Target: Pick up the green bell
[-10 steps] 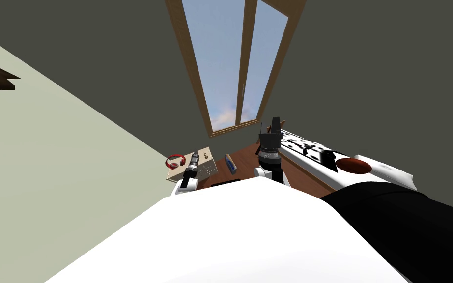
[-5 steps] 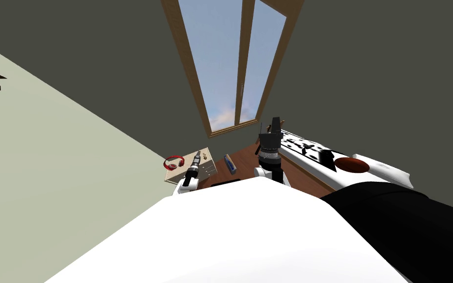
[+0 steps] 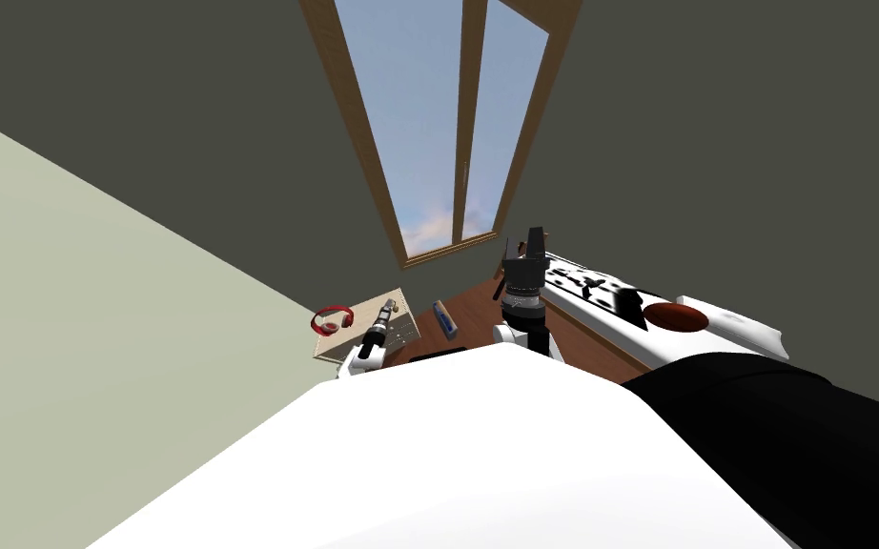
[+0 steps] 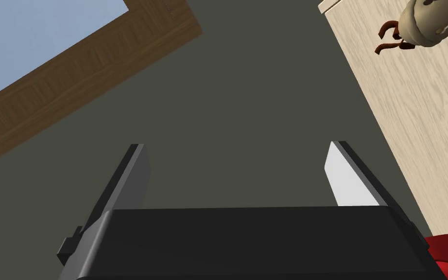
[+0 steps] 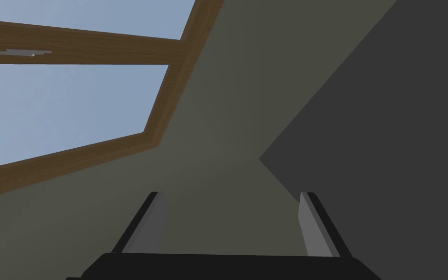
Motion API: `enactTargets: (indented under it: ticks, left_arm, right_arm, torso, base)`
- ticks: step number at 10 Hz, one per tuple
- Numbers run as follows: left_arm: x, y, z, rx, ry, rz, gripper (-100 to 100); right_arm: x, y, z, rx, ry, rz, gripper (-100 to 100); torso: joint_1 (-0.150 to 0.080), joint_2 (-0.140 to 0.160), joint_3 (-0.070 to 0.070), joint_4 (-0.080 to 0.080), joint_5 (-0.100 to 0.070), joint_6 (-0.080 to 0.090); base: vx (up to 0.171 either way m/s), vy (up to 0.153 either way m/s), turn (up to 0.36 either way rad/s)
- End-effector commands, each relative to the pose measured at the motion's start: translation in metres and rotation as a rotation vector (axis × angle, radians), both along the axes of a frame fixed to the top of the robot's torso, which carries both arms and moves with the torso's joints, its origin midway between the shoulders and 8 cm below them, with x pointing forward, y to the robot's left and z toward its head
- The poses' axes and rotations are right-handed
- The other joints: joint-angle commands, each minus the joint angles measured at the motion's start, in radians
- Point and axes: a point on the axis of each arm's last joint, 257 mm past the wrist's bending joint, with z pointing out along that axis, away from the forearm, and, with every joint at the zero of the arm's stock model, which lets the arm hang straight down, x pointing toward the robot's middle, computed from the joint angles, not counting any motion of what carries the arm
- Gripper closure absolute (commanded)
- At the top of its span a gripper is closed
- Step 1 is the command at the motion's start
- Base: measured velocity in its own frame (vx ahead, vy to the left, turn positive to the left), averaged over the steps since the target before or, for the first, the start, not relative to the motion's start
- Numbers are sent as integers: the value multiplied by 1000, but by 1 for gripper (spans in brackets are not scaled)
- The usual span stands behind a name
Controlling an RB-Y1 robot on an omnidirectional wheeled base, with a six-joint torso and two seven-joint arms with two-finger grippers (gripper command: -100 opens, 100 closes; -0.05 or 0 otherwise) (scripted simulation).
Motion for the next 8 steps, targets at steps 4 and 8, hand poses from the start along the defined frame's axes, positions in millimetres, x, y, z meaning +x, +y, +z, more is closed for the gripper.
enactTargets:
  ticks: [4,8]
  left_arm:
    - [-6,11,-43,56,109,5,-100]
    - [-18,33,-91,124,241,16,-100]
  right_arm:
    - [0,0,0,0,0,0,0]
    - [0,0,0,0,0,0,0]
  torso:
    - [0,-1,0,0,0,0]
    - [0,-1,-1,0,0,0]
  base:
    - [32,-7,-44]
    - [41,-6,-68]
